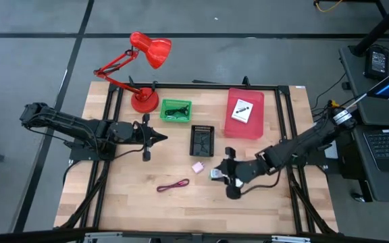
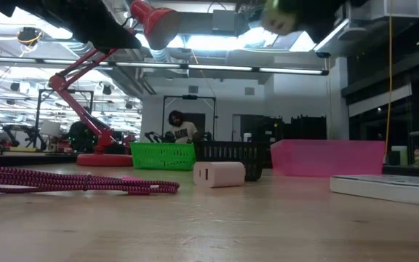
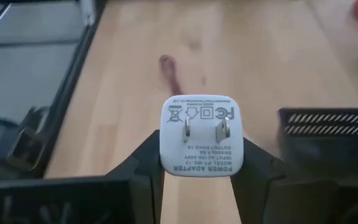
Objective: Pick and place items into bin
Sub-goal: Put the green charger adapter into the black bin
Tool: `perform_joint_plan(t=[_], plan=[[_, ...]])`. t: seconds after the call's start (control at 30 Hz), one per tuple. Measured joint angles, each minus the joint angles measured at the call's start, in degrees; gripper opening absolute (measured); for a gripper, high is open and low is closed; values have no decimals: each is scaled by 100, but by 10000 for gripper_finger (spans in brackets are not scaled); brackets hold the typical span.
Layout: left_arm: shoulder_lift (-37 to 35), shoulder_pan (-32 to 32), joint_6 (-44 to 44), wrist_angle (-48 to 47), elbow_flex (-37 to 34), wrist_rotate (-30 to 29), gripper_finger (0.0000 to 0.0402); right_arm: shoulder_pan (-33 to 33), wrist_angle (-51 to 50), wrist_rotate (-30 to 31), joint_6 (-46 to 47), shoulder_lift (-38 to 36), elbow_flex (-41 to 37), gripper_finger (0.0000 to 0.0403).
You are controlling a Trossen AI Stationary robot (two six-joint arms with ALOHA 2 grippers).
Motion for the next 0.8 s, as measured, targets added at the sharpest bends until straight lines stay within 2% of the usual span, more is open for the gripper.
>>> perform_joint_plan(t=[0.17, 0.53, 0.8], plan=[[0, 0, 248, 0, 0, 0, 3, -464, 381, 2, -96, 0, -268, 118], [0, 0, 648, 0, 0, -4, 3, -1364, 402, 31, -368, 0, -322, 118], [0, 0, 648, 0, 0, -4, 3, -1893, 434, 267, -678, 0, -322, 118]])
